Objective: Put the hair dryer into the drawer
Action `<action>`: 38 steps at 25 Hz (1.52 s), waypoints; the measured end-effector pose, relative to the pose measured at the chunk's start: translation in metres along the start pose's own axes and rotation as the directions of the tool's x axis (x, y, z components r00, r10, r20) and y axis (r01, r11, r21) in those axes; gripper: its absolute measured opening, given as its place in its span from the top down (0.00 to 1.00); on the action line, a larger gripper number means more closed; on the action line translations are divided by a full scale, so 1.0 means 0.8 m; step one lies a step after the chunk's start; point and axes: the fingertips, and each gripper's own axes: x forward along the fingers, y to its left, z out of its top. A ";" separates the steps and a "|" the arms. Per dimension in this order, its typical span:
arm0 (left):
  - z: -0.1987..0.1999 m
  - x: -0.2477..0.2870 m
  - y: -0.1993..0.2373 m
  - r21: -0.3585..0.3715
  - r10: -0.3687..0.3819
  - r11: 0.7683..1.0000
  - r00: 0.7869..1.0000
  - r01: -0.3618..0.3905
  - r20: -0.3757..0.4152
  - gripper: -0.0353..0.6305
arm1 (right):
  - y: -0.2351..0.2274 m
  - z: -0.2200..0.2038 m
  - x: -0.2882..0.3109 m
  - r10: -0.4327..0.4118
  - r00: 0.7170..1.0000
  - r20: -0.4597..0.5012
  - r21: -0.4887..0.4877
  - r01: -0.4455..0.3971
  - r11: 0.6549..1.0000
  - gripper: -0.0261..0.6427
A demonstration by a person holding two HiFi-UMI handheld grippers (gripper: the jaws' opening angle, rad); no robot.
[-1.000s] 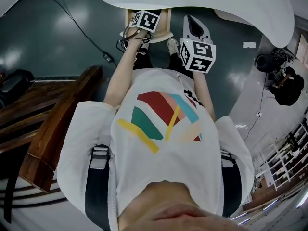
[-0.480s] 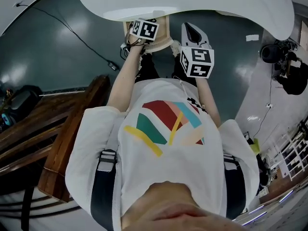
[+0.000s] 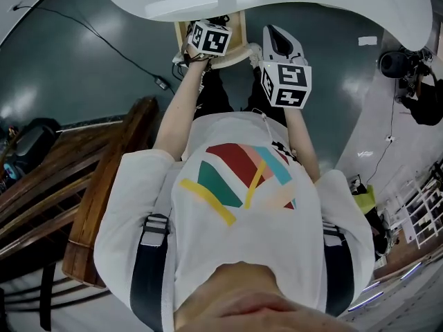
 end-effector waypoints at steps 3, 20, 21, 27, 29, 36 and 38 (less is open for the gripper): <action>-0.009 0.001 -0.014 0.022 -0.042 0.999 0.999 0.042 -0.021 0.67 | 0.004 -0.011 -0.002 0.005 1.000 -0.014 0.006 -0.005 1.000 0.94; -0.017 0.028 -0.010 -0.026 -0.040 0.999 0.993 0.038 -0.111 0.66 | 0.006 -0.045 -0.011 -0.017 0.999 -0.047 -0.023 0.016 1.000 0.94; -0.015 0.027 -0.009 0.010 -0.029 1.000 0.992 0.030 -0.119 0.66 | 0.008 -0.047 -0.011 -0.016 0.999 -0.049 -0.023 0.015 1.000 0.94; -0.009 0.030 -0.012 0.101 -0.017 0.994 0.992 0.029 -0.125 0.66 | 0.026 -0.056 -0.008 0.011 0.998 -0.056 -0.031 -0.013 0.999 0.94; -0.009 0.027 -0.011 0.104 -0.033 0.994 0.992 0.046 -0.119 0.66 | 0.037 -0.055 -0.008 0.019 0.998 -0.053 -0.042 -0.022 0.999 0.94; -0.008 0.018 -0.011 0.293 -0.029 0.954 0.991 0.066 -0.129 0.66 | 0.045 -0.065 -0.009 0.020 0.997 -0.069 -0.065 -0.025 0.998 0.94; -0.009 0.017 -0.008 0.297 -0.017 0.953 0.992 0.054 -0.126 0.66 | 0.046 -0.064 -0.010 0.016 0.998 -0.068 -0.070 -0.021 0.997 0.94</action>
